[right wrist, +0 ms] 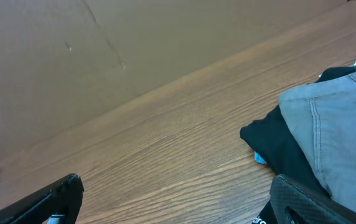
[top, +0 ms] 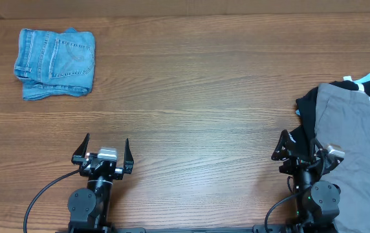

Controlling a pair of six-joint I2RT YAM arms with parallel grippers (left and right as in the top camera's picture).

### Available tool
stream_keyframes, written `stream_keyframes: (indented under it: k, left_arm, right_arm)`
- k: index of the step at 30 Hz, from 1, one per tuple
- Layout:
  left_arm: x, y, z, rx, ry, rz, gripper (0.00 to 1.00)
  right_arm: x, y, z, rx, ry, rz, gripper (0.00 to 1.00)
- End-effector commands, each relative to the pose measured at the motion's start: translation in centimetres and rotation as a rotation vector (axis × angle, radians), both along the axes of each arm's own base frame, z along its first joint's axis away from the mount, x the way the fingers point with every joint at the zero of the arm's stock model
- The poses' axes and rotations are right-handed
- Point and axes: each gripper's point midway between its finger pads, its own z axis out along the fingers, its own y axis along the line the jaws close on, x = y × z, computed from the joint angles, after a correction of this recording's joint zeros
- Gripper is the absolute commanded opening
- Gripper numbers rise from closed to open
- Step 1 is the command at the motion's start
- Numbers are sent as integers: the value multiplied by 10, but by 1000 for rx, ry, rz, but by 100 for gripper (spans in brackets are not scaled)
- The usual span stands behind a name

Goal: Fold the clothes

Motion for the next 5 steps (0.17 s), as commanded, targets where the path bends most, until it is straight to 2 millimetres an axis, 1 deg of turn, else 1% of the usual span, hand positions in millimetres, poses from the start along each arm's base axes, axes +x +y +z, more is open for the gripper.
stream_keyframes:
  k: [1,5]
  left_arm:
    - [0,-1,-2,-19,-3,-5,100]
    - [0,-1,-2,-19,-3,-5,100]
  right_arm:
    - [0,-1,1,8,-13,-6,100]
    - [0,-1,1,8,-13,-6,100]
